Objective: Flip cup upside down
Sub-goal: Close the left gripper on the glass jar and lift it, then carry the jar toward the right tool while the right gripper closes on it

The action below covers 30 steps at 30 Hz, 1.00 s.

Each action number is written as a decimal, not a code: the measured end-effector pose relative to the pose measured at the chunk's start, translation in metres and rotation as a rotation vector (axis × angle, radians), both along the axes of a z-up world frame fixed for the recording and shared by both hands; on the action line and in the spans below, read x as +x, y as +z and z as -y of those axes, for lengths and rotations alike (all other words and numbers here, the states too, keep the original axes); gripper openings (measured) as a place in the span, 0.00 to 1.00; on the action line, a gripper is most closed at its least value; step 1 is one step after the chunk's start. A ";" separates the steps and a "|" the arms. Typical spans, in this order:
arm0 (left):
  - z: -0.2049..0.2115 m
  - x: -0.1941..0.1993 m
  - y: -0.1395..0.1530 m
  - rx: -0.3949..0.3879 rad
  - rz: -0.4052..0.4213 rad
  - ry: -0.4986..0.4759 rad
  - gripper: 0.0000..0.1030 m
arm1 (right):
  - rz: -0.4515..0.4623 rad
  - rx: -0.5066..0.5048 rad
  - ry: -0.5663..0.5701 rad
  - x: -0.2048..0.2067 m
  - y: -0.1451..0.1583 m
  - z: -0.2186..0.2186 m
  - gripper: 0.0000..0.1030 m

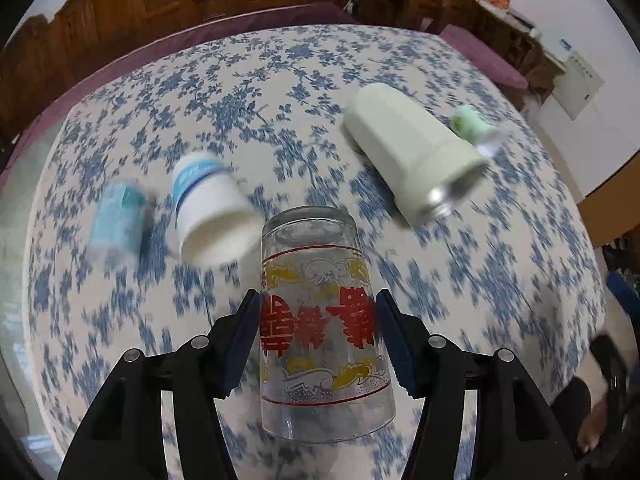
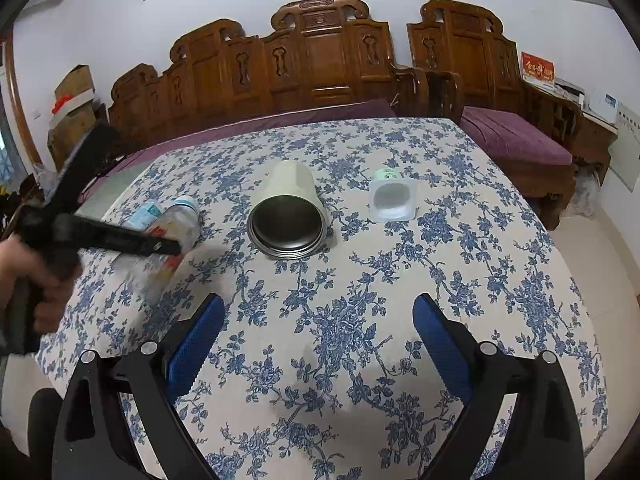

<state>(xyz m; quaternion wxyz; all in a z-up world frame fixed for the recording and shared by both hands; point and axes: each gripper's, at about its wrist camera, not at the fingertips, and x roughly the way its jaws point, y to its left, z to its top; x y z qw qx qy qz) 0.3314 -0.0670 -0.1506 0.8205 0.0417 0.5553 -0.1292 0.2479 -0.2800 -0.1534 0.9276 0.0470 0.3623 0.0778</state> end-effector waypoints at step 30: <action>-0.028 -0.111 -0.005 -0.106 0.125 0.054 0.71 | -0.016 -0.039 0.045 -0.019 0.005 -0.036 0.93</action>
